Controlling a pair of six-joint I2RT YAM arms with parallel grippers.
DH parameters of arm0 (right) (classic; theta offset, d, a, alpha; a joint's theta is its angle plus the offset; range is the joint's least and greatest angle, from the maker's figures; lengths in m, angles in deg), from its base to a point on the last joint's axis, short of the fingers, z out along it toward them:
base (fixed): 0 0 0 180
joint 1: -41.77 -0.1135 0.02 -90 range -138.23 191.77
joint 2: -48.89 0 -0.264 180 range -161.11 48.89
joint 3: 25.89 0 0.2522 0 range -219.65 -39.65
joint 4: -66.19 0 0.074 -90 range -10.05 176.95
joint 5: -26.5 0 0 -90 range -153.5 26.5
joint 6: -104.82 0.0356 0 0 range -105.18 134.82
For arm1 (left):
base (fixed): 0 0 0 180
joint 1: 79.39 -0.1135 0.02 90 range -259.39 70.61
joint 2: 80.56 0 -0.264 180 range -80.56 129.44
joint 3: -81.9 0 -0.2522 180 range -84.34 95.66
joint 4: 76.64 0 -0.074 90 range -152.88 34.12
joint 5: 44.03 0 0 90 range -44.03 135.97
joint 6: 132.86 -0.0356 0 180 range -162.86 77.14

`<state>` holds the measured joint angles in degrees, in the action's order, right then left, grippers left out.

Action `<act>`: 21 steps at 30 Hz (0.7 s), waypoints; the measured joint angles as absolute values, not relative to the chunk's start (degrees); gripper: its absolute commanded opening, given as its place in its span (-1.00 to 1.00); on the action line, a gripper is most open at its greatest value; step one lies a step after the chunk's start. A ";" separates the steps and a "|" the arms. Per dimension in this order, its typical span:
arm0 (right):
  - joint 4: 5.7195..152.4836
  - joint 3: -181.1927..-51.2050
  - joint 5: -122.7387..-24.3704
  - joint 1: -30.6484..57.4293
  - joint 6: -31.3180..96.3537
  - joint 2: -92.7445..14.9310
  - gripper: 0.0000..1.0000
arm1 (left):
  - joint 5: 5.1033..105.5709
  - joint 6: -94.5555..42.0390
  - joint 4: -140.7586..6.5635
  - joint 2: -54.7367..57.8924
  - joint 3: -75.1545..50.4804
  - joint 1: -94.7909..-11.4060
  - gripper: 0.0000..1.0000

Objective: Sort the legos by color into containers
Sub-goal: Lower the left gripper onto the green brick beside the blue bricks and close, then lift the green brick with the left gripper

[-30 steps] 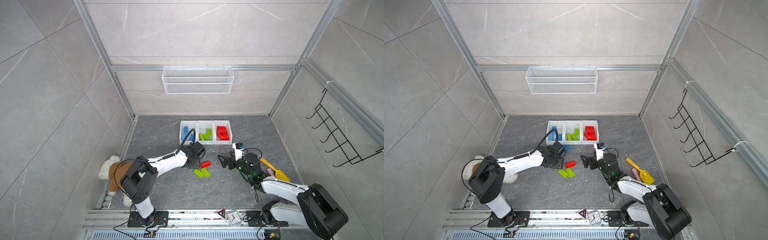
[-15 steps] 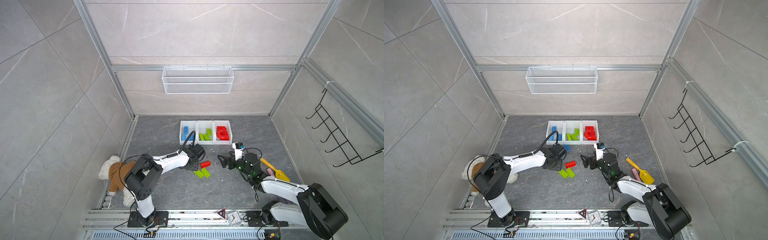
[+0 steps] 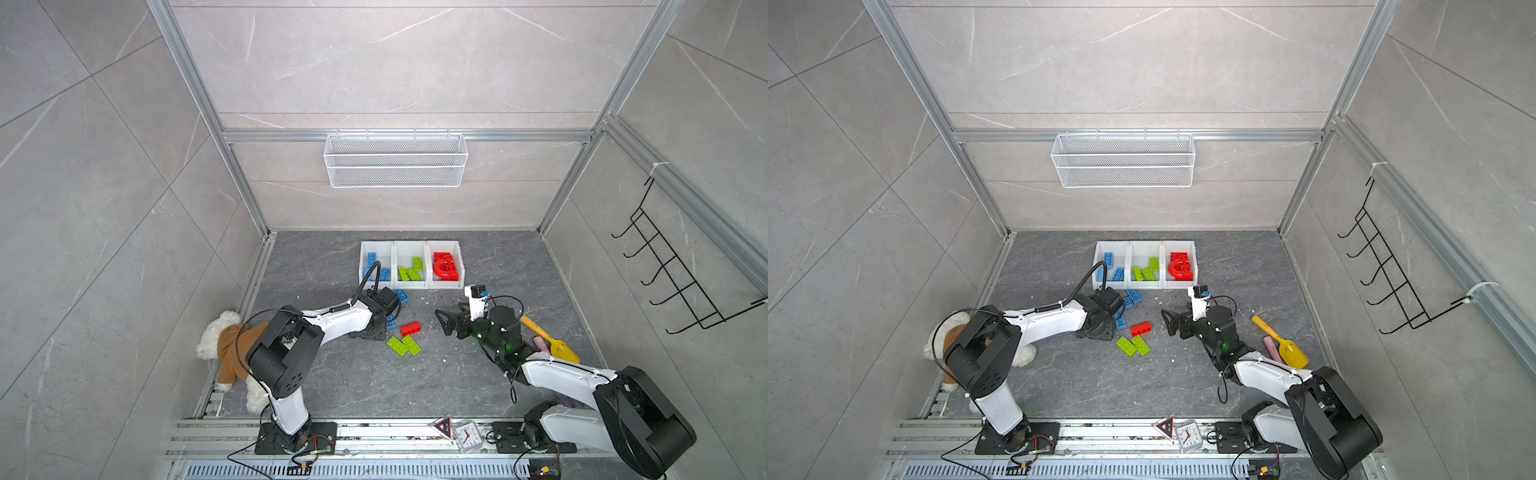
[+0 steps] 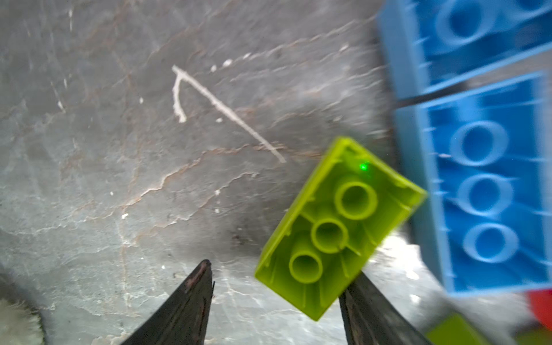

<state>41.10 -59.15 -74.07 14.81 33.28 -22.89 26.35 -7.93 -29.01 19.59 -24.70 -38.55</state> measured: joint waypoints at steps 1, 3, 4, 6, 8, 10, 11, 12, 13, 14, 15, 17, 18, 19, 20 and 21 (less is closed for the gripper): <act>41.12 -59.15 -74.07 14.81 33.28 -22.89 1.00 | 26.41 -8.10 -29.49 19.31 -25.05 -38.66 0.37; 41.10 -59.15 -74.09 14.81 33.28 -22.89 1.00 | 26.59 -8.63 -30.52 19.11 -25.33 -38.66 0.37; 41.10 -59.15 -74.09 14.81 33.28 -22.89 1.00 | 26.70 -9.00 -31.15 19.14 -25.33 -38.66 0.37; 41.10 -59.15 -74.09 14.81 33.28 -22.89 1.00 | 26.85 -9.81 -32.00 19.18 -25.12 -38.61 0.37; 41.10 -59.15 -74.07 14.81 33.25 -22.89 1.00 | 26.94 -10.64 -32.18 19.81 -24.05 -38.61 0.37; 41.12 -59.15 -74.07 14.81 33.25 -22.89 1.00 | 26.96 -11.77 -32.57 21.06 -22.32 -38.61 0.37; 41.12 -59.15 -74.07 14.81 33.28 -22.89 1.00 | 26.96 -12.25 -32.90 21.61 -21.68 -38.61 0.36; 41.12 -59.15 -74.07 14.81 33.25 -22.89 1.00 | 26.92 -12.84 -33.01 22.11 -20.99 -38.61 0.35; 41.12 -59.15 -74.07 14.81 33.25 -22.89 1.00 | 26.94 -13.37 -33.10 22.57 -20.44 -38.68 0.34; 41.12 -59.15 -74.07 14.81 33.25 -22.89 1.00 | 26.98 -13.78 -33.27 22.92 -20.11 -38.75 0.33; 41.12 -59.15 -74.07 14.81 33.25 -22.89 1.00 | 27.05 -14.26 -33.47 23.24 -19.91 -38.92 0.32; 41.12 -59.15 -74.07 14.81 33.25 -22.89 1.00 | 27.44 -14.88 -33.53 23.75 -19.80 -39.25 0.30; 41.12 -59.15 -74.07 14.81 33.25 -22.89 1.00 | 27.68 -15.05 -33.58 23.92 -19.80 -39.36 0.28; 41.12 -59.15 -74.07 14.81 33.25 -22.89 1.00 | 27.99 -15.23 -33.62 24.10 -19.80 -39.58 0.26; 41.12 -59.15 -74.07 14.81 33.25 -22.89 1.00 | 28.14 -15.45 -33.71 24.16 -19.80 -39.68 0.25; 41.12 -59.15 -74.07 14.81 33.25 -22.89 1.00 | 28.29 -15.60 -33.80 24.18 -19.80 -39.86 0.23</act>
